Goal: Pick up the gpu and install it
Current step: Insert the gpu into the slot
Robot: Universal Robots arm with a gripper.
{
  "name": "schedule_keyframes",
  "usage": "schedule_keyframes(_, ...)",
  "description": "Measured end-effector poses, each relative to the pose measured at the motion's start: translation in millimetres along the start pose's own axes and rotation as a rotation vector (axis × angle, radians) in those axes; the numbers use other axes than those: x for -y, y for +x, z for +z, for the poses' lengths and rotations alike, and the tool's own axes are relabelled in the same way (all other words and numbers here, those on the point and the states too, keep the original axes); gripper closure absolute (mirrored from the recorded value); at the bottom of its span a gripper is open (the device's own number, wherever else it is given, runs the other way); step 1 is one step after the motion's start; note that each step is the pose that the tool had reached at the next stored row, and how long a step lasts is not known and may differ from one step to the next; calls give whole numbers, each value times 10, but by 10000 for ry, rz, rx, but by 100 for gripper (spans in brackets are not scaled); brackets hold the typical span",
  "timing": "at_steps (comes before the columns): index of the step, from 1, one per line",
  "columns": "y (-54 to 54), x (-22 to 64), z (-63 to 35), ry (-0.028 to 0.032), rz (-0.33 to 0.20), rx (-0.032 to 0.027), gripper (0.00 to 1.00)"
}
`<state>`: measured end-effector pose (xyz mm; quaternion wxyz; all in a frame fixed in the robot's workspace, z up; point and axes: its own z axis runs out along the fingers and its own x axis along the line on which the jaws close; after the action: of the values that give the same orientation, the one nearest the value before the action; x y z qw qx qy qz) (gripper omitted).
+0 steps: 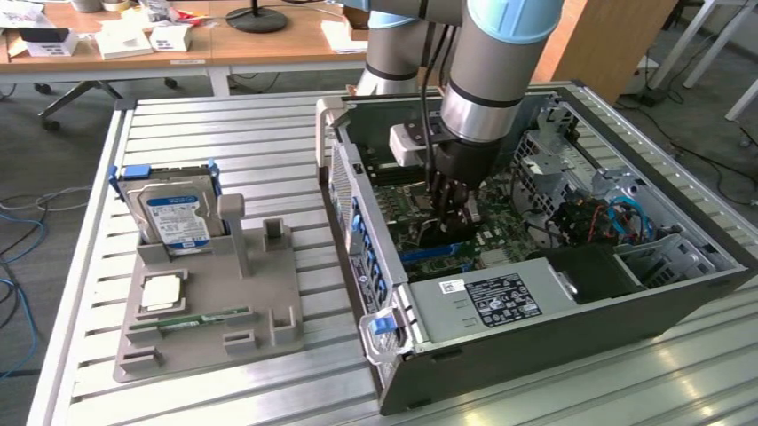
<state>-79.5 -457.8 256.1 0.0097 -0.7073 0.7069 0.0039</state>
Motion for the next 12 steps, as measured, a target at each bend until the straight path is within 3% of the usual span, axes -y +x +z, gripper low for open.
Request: schedule_keyframes(12, 1, -1, 22, -1, 0, -1, 74)
